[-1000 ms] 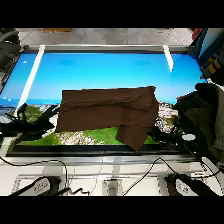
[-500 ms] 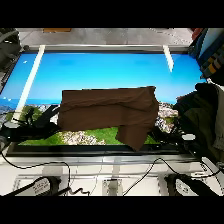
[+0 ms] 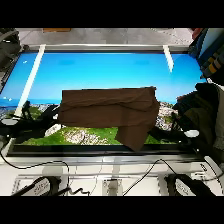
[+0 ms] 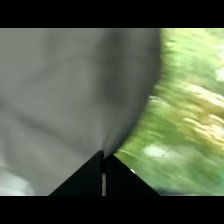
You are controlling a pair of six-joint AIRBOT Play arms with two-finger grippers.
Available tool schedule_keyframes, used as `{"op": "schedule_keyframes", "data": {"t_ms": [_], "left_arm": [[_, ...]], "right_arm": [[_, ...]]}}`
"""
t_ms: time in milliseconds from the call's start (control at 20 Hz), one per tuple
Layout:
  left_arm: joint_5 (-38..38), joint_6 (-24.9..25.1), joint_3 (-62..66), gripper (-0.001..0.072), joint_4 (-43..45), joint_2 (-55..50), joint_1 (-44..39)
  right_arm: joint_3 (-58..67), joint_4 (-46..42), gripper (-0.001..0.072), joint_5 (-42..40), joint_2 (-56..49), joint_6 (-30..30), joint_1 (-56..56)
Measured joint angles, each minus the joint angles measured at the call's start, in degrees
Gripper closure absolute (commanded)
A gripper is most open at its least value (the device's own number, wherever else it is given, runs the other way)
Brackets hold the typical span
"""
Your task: Fold the clothes and pants, and hang the long-sleeved shirts on hangers.
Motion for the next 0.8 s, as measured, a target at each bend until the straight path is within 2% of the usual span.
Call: {"op": "schedule_keyframes", "data": {"t_ms": [250, 450, 600, 800], "left_arm": [[-0.4, 0.1, 1.4, 0.0692, -0.4, 12.3, 0.0], [4.6, 0.1, 1.7, 0.0693, -0.9, 20.0, -0.4], [10.4, 0.2, 1.8, 0.0694, -0.9, 20.3, -2.6], [19.2, 0.7, 1.9, 0.0695, -0.8, 13.8, -9.3]], "right_arm": [[5.7, -1.4, 0.0703, 2.5, 14.0, 4.1, 0.0], [10.7, -4.1, 0.0704, -0.6, 20.3, 7.8, 0.0], [13.6, -5.9, 0.0704, -4.5, 18.1, 9.0, 0.3], [18.8, -8.7, 0.0704, -10.4, 6.7, 9.6, 4.0]]}}
